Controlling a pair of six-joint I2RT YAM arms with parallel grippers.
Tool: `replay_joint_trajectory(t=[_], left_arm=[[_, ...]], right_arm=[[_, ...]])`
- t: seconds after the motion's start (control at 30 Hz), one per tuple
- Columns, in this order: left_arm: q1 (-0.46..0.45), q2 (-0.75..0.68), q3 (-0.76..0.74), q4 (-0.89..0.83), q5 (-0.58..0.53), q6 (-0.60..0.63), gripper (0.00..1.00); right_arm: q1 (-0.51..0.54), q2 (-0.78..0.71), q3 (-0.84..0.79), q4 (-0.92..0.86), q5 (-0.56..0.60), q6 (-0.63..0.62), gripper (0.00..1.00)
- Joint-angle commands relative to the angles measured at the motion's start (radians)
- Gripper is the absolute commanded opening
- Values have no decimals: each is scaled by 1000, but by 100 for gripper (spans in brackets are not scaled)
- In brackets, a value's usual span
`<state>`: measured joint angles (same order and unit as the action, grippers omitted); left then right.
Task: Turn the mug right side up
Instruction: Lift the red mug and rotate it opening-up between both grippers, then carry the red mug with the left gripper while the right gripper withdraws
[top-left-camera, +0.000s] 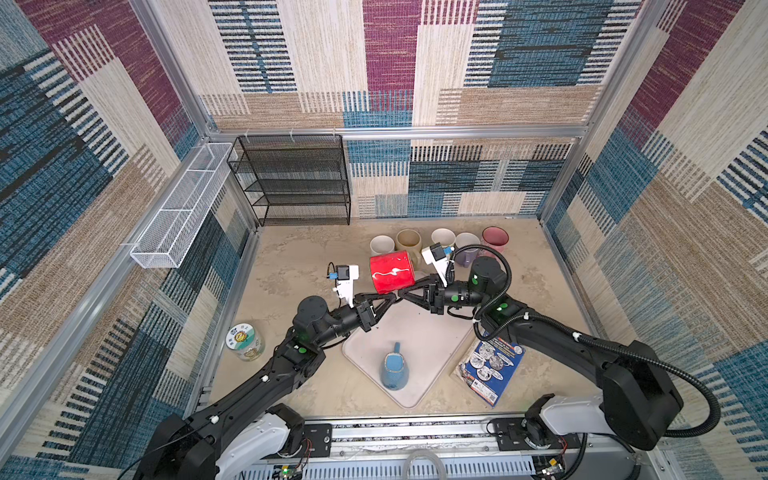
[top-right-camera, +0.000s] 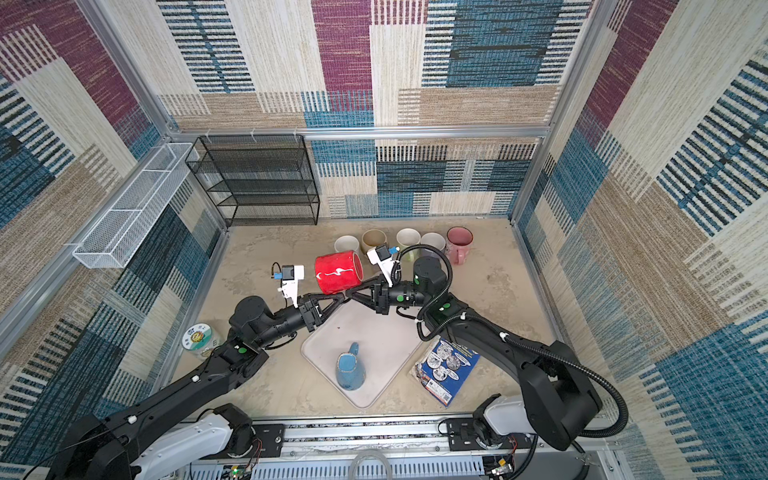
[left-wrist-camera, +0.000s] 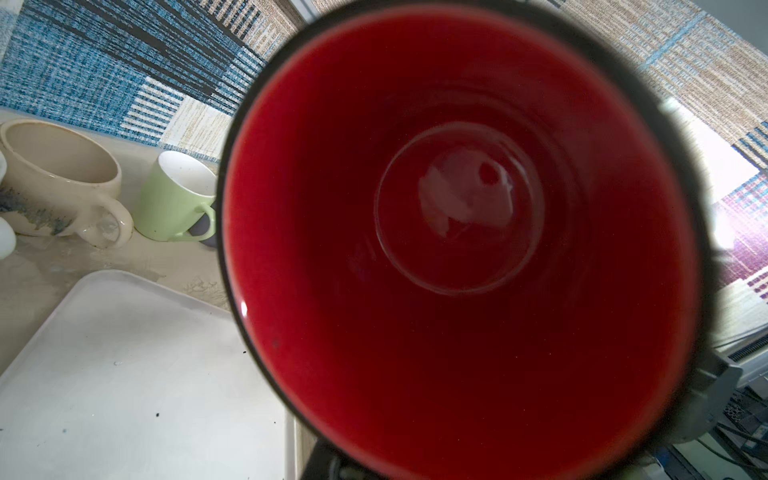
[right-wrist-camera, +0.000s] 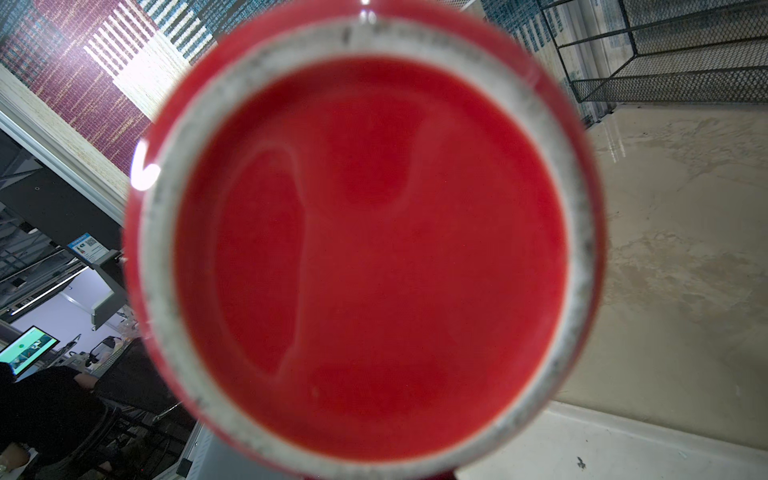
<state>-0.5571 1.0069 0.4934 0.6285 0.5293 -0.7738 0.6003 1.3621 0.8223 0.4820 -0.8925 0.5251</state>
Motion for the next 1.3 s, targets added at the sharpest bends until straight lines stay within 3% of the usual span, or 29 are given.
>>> replay_joint_trajectory(t=[0.0, 0.27, 0.47, 0.67, 1.27], left_arm=[[-1, -6, -1, 126, 8, -8, 0], [-1, -56, -41, 76, -50, 19, 0], [0, -99, -73, 36, -106, 37, 0], [2, -126, -96, -6, -175, 56, 0], [20, -139, -38, -498, -561, 107, 0]], right_arm=[[3, 16, 12, -27, -47, -25, 0], [2, 18, 38, -100, 2, -82, 35], [1, 14, 29, -120, 32, -100, 50], [1, 13, 24, -140, 61, -112, 54], [1, -31, 1, -316, 288, -184, 55]])
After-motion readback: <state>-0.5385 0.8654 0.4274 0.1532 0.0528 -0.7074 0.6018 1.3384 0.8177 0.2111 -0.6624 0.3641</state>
